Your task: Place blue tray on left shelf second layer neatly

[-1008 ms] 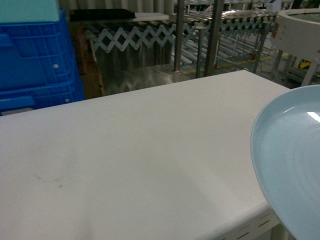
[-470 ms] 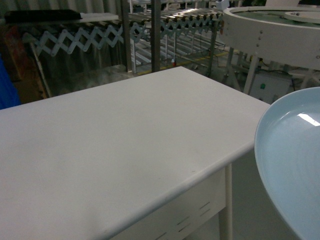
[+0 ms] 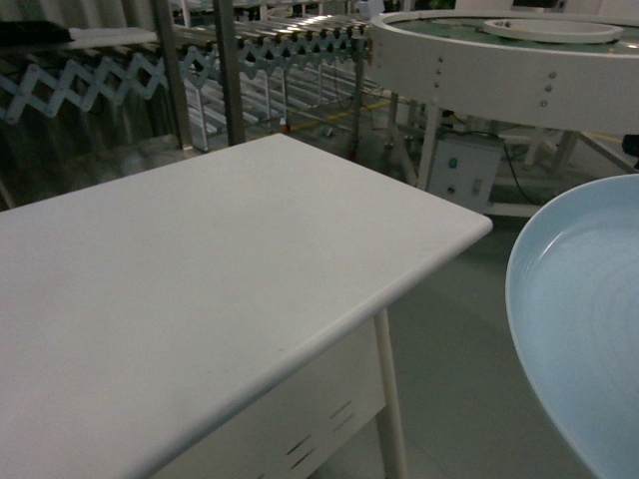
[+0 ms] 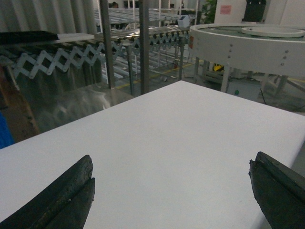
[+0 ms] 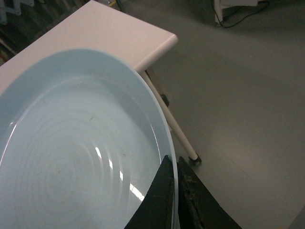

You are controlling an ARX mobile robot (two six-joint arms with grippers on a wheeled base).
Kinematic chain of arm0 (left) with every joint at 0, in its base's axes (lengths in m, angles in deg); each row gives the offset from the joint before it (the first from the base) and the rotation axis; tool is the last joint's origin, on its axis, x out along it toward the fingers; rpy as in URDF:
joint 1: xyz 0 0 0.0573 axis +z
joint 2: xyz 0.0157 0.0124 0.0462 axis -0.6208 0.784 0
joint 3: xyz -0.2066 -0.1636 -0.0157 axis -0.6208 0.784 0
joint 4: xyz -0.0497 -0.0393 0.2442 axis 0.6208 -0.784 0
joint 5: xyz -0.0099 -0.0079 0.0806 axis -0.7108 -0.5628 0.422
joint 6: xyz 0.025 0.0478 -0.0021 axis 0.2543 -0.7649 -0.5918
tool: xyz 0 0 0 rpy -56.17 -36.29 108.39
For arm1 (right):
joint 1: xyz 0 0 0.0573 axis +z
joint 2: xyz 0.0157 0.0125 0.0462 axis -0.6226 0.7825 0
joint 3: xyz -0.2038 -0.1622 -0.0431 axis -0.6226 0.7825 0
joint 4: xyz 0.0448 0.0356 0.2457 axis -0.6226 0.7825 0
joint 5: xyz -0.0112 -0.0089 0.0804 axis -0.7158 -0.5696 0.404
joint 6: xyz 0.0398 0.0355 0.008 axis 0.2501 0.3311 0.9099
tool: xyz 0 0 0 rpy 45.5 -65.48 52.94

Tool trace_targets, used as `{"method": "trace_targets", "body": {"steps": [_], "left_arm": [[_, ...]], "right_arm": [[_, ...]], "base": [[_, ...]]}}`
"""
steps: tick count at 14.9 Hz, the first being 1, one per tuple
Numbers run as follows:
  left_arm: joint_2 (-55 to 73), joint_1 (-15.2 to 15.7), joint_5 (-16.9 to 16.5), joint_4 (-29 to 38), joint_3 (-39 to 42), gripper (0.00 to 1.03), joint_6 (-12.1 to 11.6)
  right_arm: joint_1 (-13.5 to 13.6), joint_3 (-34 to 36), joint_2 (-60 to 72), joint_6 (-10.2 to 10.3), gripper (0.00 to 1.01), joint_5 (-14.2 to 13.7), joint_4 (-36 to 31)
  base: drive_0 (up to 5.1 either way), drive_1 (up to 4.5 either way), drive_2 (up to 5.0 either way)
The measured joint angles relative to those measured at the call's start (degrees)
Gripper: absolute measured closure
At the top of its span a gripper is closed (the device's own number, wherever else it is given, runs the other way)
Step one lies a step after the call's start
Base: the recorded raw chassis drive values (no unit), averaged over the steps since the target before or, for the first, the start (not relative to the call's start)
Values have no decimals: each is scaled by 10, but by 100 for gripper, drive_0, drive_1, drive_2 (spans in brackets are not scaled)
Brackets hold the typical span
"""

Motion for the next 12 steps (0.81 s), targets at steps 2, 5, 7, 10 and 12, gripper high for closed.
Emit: {"method": "trace_targets", "body": {"steps": [2, 5, 7, 10, 12], "left_arm": [[0, 0, 0, 0, 0, 5, 0], [0, 0, 0, 1, 0, 5, 0], [0, 0, 0, -1, 0, 5, 0], [0, 0, 1, 0, 0, 5, 0], [0, 0, 0, 0, 0, 5, 0]], "right_arm": [[0, 0, 0, 0, 99, 0, -1], [0, 0, 0, 0, 99, 0, 0], [0, 0, 0, 0, 99, 0, 0], [0, 0, 0, 0, 99, 0, -1], [0, 0, 0, 0, 99, 0, -2]], "base": [[164, -112, -577], [181, -94, -556], [116, 12, -621], [109, 5, -639], [133, 11, -613]]}}
